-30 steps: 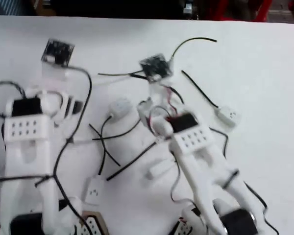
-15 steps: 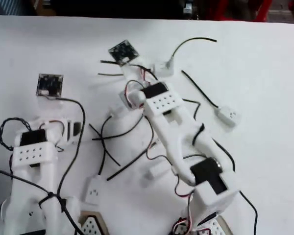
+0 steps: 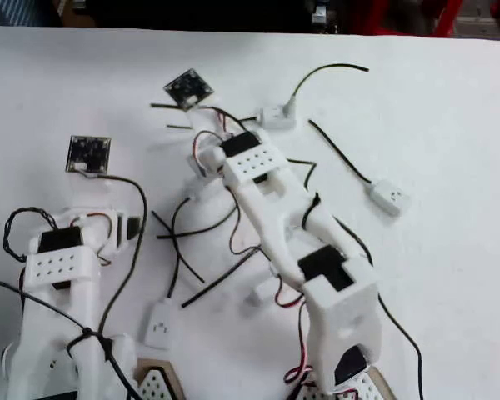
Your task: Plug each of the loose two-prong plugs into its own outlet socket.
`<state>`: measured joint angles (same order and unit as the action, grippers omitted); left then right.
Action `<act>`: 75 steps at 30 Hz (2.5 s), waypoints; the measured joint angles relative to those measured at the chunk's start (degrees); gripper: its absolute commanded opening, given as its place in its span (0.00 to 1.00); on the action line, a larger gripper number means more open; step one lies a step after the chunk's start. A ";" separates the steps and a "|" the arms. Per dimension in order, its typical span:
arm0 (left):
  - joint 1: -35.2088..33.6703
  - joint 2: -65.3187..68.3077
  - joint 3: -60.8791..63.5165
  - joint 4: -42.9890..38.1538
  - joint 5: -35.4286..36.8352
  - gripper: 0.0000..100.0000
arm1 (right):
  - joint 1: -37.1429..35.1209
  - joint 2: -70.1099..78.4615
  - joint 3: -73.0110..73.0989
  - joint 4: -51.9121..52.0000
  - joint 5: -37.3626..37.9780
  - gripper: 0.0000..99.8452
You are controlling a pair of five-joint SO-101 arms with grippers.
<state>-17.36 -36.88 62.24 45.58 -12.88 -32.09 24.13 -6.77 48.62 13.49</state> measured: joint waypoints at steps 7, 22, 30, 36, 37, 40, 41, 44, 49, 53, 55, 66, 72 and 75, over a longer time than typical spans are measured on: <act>0.00 0.00 0.00 0.00 0.00 0.25 | 0.09 1.41 -4.66 7.21 0.35 0.02; 0.00 0.00 0.00 0.00 0.00 0.25 | 1.76 3.34 -6.24 8.09 3.69 0.02; 0.00 0.00 0.00 0.00 0.00 0.25 | 1.85 3.52 -6.24 6.59 -0.09 0.02; 0.00 0.00 0.00 0.00 0.00 0.25 | 1.85 3.52 -5.98 6.59 -0.53 0.02; 0.00 0.00 0.00 0.00 0.00 0.25 | 1.76 3.52 -5.54 6.51 -0.53 0.02; 0.00 0.00 0.00 0.00 0.00 0.25 | 1.41 3.43 -4.57 6.07 -0.62 0.02; 0.00 0.00 0.00 0.00 0.00 0.25 | 1.14 3.43 -4.40 6.07 -0.62 0.02; 0.00 0.00 0.00 0.00 0.00 0.25 | 0.62 3.43 -4.13 6.07 -0.62 0.02; 0.00 0.00 0.00 0.00 0.00 0.25 | 0.44 3.43 -4.04 6.07 -0.62 0.02; 0.00 0.00 0.00 0.00 0.00 0.25 | 0.44 3.34 -3.08 5.98 -0.62 0.02; 0.00 0.00 0.00 0.00 0.00 0.25 | 0.44 3.25 -1.05 5.01 -0.62 0.02; 0.00 0.00 0.00 0.00 0.00 0.25 | 0.44 -2.46 10.20 -2.20 -1.93 0.02; 0.00 0.00 0.00 0.00 0.00 0.25 | 0.44 -8.53 19.60 -8.97 -5.80 0.02; 0.00 0.00 0.00 0.00 0.00 0.25 | 0.44 -10.90 25.05 -15.12 -6.15 0.02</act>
<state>-17.36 -36.88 62.24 45.58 -12.88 -31.65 13.23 18.29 33.49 7.34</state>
